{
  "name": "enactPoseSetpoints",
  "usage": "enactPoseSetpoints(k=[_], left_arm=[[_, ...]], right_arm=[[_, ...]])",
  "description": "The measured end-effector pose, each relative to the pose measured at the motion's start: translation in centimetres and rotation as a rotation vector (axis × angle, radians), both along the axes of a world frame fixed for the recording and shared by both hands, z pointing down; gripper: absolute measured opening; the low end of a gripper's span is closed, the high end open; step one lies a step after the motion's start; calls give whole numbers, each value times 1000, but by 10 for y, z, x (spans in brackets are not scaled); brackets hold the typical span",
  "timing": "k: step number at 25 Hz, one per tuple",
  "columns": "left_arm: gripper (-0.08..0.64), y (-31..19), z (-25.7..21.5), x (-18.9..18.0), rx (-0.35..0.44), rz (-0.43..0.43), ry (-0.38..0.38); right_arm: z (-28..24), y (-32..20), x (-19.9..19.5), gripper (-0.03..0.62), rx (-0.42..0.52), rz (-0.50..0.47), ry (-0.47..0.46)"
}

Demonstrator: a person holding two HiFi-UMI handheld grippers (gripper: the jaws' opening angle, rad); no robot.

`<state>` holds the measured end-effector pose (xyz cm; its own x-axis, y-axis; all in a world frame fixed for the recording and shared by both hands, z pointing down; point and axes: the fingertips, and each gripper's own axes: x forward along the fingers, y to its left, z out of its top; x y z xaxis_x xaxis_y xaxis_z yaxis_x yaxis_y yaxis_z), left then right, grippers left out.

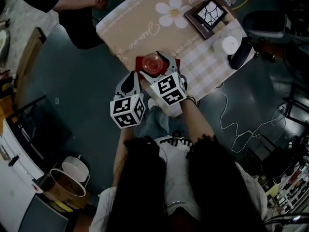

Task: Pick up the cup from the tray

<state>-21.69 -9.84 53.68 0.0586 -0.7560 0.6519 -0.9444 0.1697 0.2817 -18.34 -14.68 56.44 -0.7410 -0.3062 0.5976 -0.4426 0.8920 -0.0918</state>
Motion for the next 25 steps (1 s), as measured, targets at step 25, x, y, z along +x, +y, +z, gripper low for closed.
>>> enactPoseSetpoints(k=[25], left_arm=[[6, -37, -11, 110, 34, 250, 32]], right_arm=[[-13, -26, 151, 397, 20, 274, 4]])
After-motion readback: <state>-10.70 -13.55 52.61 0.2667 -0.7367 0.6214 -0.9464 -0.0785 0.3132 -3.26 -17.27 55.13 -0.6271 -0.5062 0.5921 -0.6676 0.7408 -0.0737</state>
